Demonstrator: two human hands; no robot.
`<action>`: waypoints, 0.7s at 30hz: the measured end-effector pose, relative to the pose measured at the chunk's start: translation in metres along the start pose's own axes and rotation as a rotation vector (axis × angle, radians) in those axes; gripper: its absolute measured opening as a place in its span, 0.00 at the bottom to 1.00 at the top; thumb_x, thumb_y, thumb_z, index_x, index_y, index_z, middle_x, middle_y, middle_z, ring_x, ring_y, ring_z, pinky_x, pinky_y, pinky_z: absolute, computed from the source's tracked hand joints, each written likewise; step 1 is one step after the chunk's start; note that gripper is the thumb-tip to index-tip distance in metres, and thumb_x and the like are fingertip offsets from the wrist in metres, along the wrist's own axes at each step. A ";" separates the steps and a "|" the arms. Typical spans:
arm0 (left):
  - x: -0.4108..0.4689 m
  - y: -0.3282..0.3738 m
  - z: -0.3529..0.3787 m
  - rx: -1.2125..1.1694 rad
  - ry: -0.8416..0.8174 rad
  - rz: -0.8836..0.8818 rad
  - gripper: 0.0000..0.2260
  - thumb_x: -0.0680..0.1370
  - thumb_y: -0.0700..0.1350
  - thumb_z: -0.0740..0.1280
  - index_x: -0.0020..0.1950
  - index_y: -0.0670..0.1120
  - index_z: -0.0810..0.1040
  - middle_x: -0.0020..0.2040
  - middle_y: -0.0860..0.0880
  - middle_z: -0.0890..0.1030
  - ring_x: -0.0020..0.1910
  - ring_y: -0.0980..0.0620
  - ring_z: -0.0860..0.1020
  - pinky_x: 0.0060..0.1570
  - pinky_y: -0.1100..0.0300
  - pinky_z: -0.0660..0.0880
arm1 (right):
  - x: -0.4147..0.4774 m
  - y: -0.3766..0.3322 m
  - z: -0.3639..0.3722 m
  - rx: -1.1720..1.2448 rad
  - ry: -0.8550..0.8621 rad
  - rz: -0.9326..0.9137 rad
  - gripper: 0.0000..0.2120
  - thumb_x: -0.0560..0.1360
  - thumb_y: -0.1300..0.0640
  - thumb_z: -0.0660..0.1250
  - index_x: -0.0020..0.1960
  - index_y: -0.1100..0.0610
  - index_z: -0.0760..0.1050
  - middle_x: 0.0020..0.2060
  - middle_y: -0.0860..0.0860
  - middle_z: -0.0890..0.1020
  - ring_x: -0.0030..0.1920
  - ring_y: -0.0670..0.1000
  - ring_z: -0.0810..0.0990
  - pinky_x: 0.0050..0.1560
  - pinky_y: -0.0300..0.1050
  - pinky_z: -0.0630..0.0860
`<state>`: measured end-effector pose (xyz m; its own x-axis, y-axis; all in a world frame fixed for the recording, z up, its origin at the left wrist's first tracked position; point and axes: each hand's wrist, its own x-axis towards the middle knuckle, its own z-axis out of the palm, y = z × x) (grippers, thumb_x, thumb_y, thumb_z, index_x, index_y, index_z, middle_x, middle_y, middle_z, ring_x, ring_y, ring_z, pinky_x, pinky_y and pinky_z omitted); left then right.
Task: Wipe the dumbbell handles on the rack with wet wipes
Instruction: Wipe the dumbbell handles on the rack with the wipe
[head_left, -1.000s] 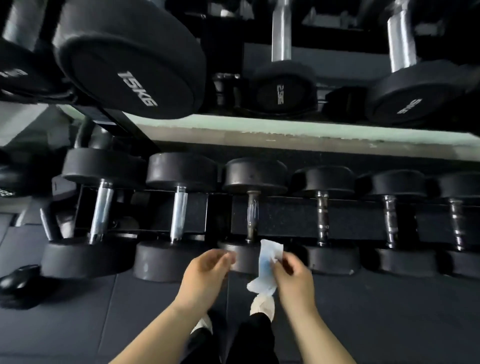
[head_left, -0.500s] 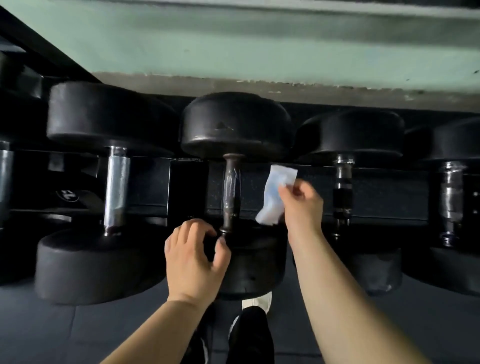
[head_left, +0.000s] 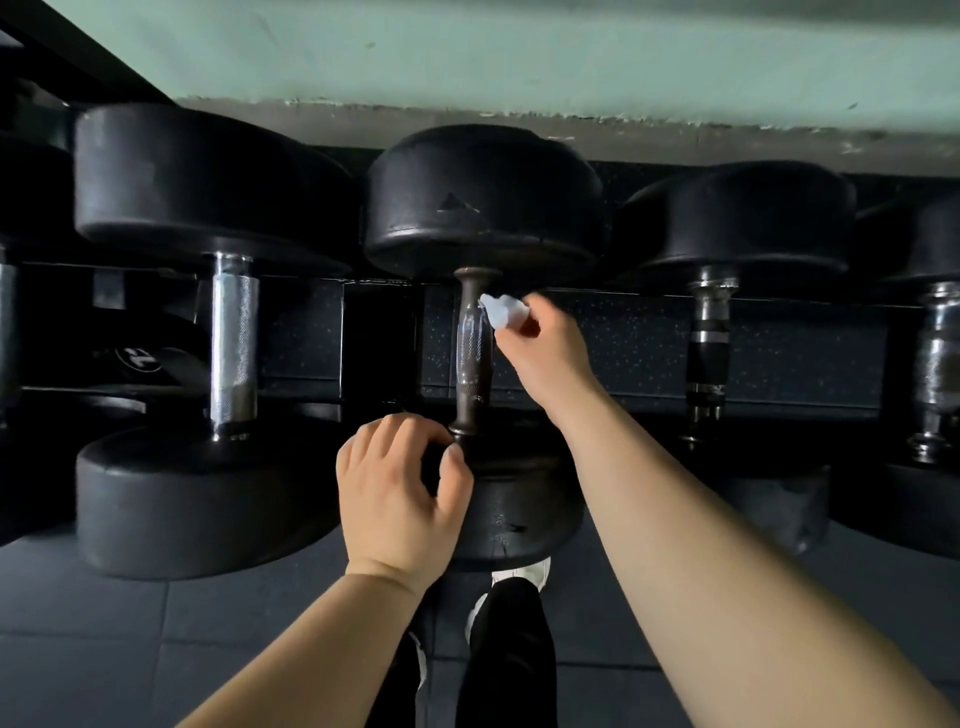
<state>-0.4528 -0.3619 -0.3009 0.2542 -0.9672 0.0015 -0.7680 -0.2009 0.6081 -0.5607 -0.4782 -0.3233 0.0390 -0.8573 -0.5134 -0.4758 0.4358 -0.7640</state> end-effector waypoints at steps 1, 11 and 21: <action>0.000 0.000 0.000 0.001 0.000 0.003 0.12 0.70 0.48 0.56 0.36 0.43 0.76 0.36 0.51 0.76 0.41 0.55 0.67 0.43 0.65 0.57 | -0.002 0.002 -0.001 0.008 -0.031 0.006 0.14 0.75 0.60 0.60 0.32 0.53 0.64 0.28 0.47 0.68 0.27 0.45 0.64 0.22 0.31 0.59; -0.001 -0.001 0.002 0.024 -0.007 0.009 0.13 0.70 0.48 0.56 0.37 0.43 0.76 0.36 0.48 0.78 0.42 0.53 0.68 0.45 0.63 0.59 | 0.007 -0.017 0.000 0.138 0.002 0.089 0.03 0.74 0.61 0.63 0.46 0.61 0.74 0.39 0.54 0.78 0.40 0.49 0.76 0.39 0.34 0.72; -0.002 -0.002 0.003 0.038 -0.008 0.013 0.13 0.70 0.48 0.56 0.37 0.42 0.76 0.36 0.47 0.78 0.42 0.52 0.67 0.45 0.61 0.60 | -0.012 0.001 -0.007 0.041 -0.213 0.106 0.07 0.71 0.62 0.67 0.37 0.52 0.72 0.33 0.46 0.77 0.35 0.44 0.75 0.35 0.33 0.70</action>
<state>-0.4531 -0.3597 -0.3044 0.2395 -0.9709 0.0024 -0.7933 -0.1942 0.5771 -0.5683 -0.4695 -0.3154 0.1768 -0.7309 -0.6591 -0.4507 0.5352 -0.7144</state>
